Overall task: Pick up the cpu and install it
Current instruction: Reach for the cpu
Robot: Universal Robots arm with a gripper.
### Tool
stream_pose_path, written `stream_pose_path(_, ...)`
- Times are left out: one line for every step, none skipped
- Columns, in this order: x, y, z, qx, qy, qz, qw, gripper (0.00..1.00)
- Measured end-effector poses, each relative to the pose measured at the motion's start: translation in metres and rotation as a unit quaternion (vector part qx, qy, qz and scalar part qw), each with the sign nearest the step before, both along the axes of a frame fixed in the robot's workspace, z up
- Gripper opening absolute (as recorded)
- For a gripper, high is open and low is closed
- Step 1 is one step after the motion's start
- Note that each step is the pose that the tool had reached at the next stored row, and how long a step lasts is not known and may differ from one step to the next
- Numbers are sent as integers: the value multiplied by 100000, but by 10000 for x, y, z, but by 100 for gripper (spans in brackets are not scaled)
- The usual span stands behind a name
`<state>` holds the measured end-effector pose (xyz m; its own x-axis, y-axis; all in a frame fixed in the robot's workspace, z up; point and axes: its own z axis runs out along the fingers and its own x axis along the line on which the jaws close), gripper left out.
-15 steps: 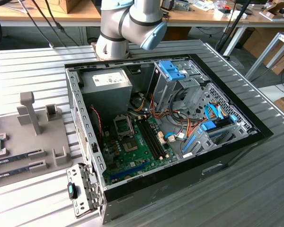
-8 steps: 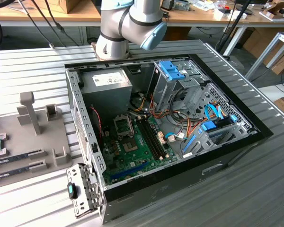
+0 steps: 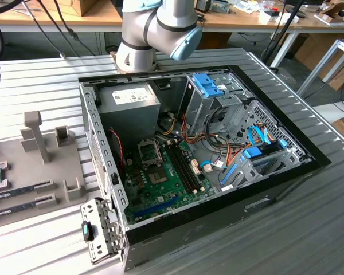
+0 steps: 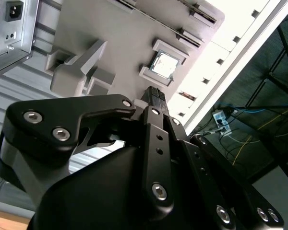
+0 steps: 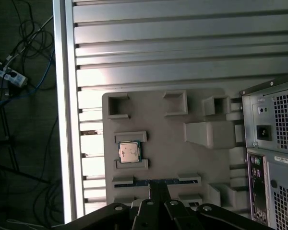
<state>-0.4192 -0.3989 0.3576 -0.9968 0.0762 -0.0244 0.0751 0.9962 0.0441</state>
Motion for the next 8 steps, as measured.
stream_pose_path(0, 0, -3, 3, -6, -1, 100000, 11)
stream_pose_path(0, 0, -6, 1, -4, 0, 100000, 11)
stream_pose_path(0, 0, -13, -4, -6, 0, 100000, 11)
stream_pose_path(0, 0, -20, -1, -1, -1, 100000, 11)
stream_pose_path(0, 0, -23, 0, -1, 1, 100000, 11)
stream_pose_path(0, 0, -25, -4, 3, 0, 100000, 11)
stream_pose_path(0, 0, -29, -2, -2, -2, 100000, 11)
stream_pose_path(0, 0, -35, -3, -2, -1, 100000, 11)
